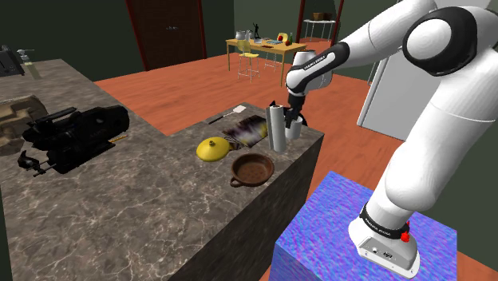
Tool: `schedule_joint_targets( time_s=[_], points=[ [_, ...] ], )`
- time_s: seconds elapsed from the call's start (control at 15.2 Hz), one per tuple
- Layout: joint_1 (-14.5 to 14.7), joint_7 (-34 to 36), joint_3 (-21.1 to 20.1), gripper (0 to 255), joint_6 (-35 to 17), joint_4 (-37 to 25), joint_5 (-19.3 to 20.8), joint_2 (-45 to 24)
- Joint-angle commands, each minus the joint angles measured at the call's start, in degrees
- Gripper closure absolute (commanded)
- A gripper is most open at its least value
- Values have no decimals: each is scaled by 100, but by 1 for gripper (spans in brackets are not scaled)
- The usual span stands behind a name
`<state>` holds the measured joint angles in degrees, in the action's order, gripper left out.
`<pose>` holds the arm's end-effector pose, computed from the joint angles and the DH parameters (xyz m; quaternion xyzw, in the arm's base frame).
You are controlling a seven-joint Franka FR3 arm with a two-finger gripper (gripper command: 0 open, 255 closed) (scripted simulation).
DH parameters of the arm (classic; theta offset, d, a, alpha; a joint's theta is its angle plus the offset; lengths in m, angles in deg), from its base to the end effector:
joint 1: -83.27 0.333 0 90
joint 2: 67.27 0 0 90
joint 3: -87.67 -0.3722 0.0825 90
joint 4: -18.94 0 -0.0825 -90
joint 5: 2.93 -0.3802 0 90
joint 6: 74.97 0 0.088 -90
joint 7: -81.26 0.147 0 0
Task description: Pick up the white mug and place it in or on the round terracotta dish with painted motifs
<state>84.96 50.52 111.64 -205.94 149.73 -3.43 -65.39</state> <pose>0.4731 -0.1940 0.3879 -0.9973 -0.0709 -0.0193 0.0016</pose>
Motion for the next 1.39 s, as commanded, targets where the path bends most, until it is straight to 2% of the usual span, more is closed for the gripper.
schedule_joint_targets(
  time_s=[0.0, 0.59, 0.66, 1.32],
  points=[
    [-5, -55, 11, 0, -158, 66, -55, -98],
    [-5, -91, 11, 0, -277, 108, -105, -182],
    [-5, -91, 11, 255, -277, 108, -105, -182],
    [-5, -68, 10, 255, -201, 79, -74, -131]
  ],
)
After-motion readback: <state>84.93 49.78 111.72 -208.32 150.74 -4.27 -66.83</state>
